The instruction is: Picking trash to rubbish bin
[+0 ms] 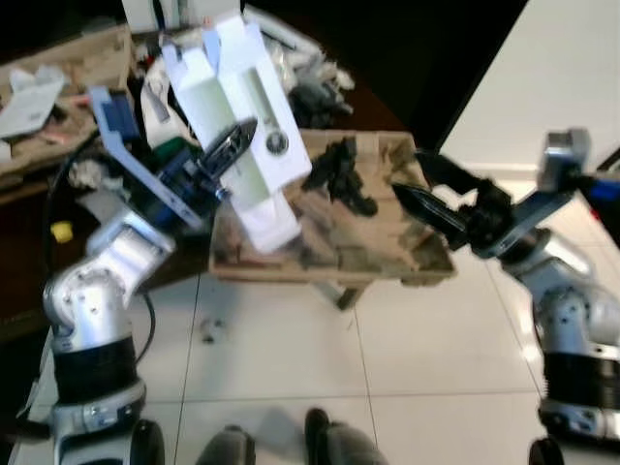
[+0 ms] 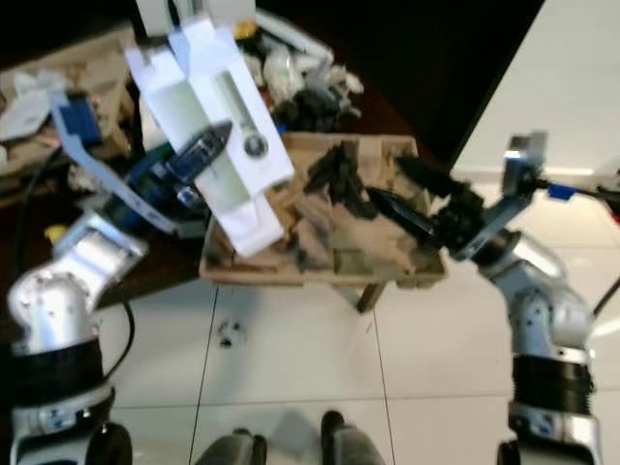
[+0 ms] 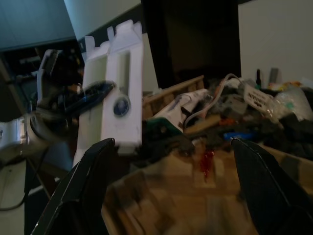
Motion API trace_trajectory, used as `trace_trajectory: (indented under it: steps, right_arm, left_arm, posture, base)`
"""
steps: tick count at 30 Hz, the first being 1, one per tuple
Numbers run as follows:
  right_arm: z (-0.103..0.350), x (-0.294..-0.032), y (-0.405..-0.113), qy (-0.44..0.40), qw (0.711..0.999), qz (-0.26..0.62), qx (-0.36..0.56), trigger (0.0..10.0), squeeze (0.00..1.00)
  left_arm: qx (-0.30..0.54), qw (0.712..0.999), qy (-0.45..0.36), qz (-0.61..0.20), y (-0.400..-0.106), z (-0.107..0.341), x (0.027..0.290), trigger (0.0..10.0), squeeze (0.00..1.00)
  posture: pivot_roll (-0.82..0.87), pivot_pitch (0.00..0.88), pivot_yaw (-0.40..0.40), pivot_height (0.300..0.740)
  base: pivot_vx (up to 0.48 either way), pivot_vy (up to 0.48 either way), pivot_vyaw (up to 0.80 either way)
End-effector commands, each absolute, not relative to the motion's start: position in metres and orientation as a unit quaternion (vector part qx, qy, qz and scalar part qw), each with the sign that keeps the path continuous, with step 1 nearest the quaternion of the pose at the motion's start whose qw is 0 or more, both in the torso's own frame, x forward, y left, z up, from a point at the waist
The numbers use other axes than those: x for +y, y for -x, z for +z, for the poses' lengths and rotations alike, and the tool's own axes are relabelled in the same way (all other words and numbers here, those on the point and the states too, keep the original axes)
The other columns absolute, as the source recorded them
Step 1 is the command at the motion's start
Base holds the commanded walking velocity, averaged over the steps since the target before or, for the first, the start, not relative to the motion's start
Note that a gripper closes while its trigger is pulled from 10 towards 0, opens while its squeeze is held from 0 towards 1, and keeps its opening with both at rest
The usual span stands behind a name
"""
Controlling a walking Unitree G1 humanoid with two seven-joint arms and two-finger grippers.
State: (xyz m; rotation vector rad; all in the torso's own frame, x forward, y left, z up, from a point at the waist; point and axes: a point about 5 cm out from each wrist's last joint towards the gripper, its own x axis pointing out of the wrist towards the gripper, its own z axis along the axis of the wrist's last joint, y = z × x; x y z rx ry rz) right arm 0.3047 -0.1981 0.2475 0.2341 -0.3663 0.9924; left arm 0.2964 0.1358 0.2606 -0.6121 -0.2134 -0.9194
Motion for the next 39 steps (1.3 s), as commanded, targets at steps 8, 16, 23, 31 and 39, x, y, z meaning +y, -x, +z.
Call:
trace_trajectory:
  steps: [8,16,23,31,39]
  right_arm:
    - [0.23,-0.189,-0.314,-0.153,0.861,0.454,-0.172,10.0,0.0]
    - [0.23,-0.186,-0.319,-0.156,0.866,0.442,-0.176,10.0,0.0]
    - [0.227,-0.186,-0.317,-0.158,0.869,0.437,-0.172,10.0,0.0]
    - [0.219,-0.187,-0.326,-0.153,0.893,0.395,-0.153,10.0,0.0]
    - [0.206,-0.189,-0.33,-0.162,0.911,0.355,-0.131,10.0,0.0]
  left_arm:
    - [-0.089,0.874,0.259,-0.402,-0.301,0.248,0.123,10.0,0.0]
    - [-0.069,0.882,0.234,-0.402,-0.299,0.231,0.103,10.0,0.0]
    - [-0.075,0.877,0.242,-0.408,-0.299,0.229,0.095,10.0,0.0]
    - [-0.094,0.879,0.232,-0.406,-0.298,0.229,0.088,10.0,0.0]
    - [-0.102,0.9,0.199,-0.375,-0.305,0.227,0.093,10.0,0.0]
  posture:
    - [0.13,0.048,-0.016,0.74]
    - [0.11,0.054,-0.007,0.74]
    - [0.1,0.059,-0.005,0.74]
    - [0.08,0.066,0.002,0.74]
    - [0.07,0.074,0.005,0.74]
  base:
    - [0.0,0.0,-0.78]
    - [0.0,0.0,-0.78]
    - [0.0,0.0,-0.78]
    - [0.0,0.0,-0.78]
    - [0.0,0.0,-0.78]
